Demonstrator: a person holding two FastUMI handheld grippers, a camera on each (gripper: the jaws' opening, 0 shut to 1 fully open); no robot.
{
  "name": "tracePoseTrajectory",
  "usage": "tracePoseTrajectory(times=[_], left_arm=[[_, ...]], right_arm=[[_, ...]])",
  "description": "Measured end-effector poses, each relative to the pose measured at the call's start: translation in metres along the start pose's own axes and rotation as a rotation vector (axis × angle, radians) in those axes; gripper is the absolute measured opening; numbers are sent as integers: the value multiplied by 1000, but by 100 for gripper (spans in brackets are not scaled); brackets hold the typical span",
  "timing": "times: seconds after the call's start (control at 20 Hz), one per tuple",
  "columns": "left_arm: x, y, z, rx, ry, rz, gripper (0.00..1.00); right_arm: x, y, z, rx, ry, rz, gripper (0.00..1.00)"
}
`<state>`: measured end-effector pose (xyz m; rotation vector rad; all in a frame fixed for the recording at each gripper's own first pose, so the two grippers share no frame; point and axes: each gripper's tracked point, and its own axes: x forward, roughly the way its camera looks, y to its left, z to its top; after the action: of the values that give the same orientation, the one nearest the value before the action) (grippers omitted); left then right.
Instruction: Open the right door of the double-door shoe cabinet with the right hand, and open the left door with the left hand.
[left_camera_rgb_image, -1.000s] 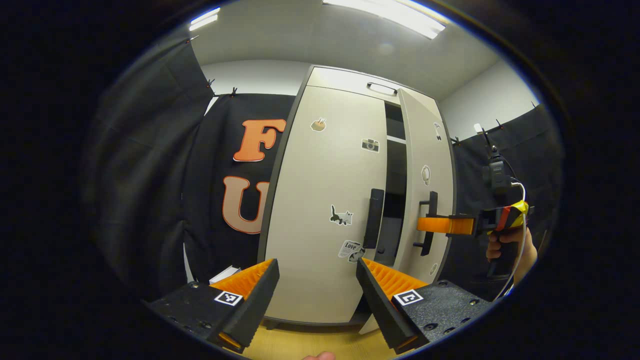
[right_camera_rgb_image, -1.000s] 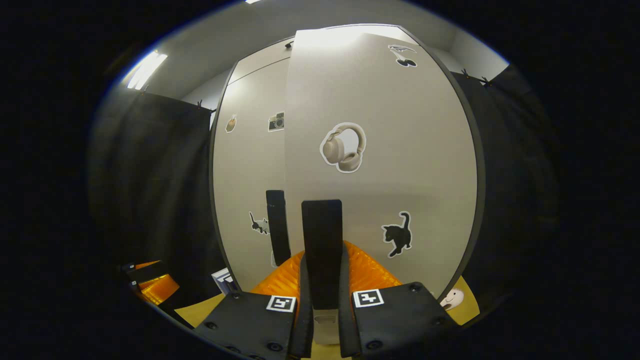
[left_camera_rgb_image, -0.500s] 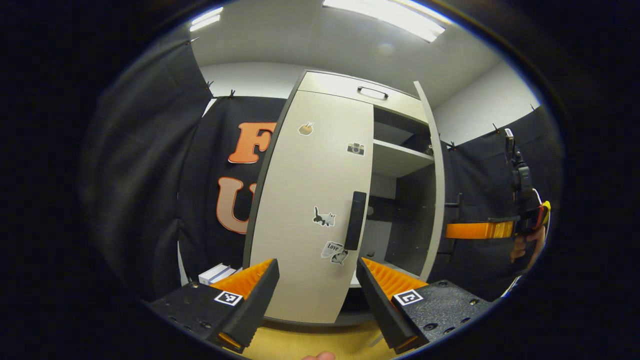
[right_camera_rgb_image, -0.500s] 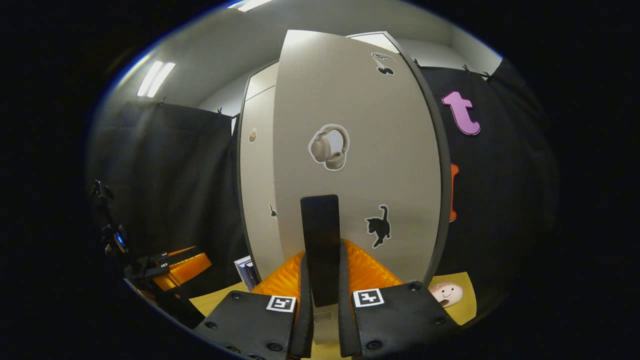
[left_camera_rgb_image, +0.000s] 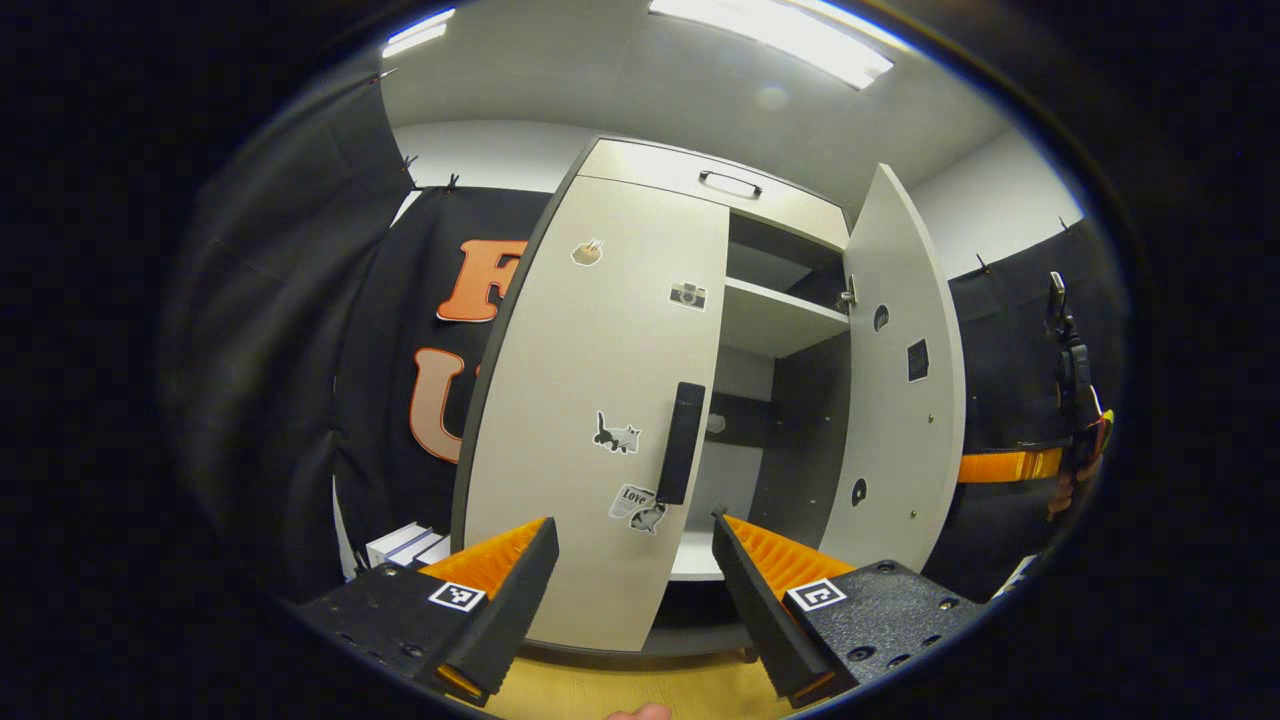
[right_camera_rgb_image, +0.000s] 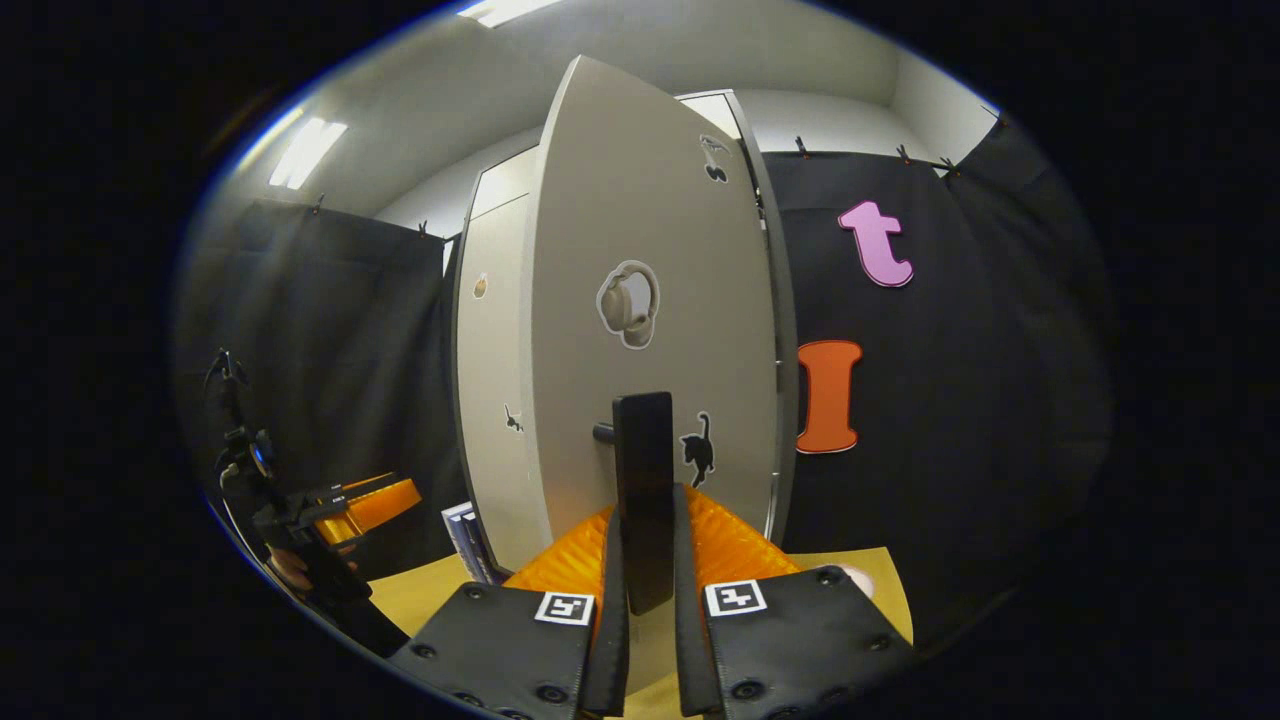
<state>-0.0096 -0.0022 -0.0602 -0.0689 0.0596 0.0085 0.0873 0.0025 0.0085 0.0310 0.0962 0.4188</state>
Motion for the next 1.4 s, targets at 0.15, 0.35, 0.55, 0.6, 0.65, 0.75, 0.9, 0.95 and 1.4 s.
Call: tracePoseTrajectory(times=[0.15, 0.35, 0.55, 0.6, 0.65, 0.75, 0.9, 0.95, 1.4], left_arm=[[3, -9, 0, -5, -3, -23, 94], [6, -15, -5, -24, 4, -44, 94], [6, -9, -5, -27, 7, -35, 94], [5, -7, -4, -27, 4, -30, 94], [4, -5, -3, -23, 1, -23, 94], [0, 3, -1, -6, -6, -4, 94], [-2, 12, 2, 8, -14, 14, 94], [-3, 14, 4, 13, -15, 20, 94], [28, 10, 33, 60, -39, 7, 94]], right_arm=[[-3, -20, -1, -21, 0, -87, 26], [-10, -38, 1, 13, -12, -173, 27], [-10, -41, 1, 65, -27, -178, 10], [-8, -40, 2, 71, -30, -170, 12], [-7, -41, 2, 66, -33, -169, 12], [-8, -42, 2, 58, -33, -167, 13], [-9, -44, 1, 51, -23, -168, 13], [-11, -42, 0, 51, -17, -165, 13], [-35, -53, -4, 14, -26, -264, 13]])
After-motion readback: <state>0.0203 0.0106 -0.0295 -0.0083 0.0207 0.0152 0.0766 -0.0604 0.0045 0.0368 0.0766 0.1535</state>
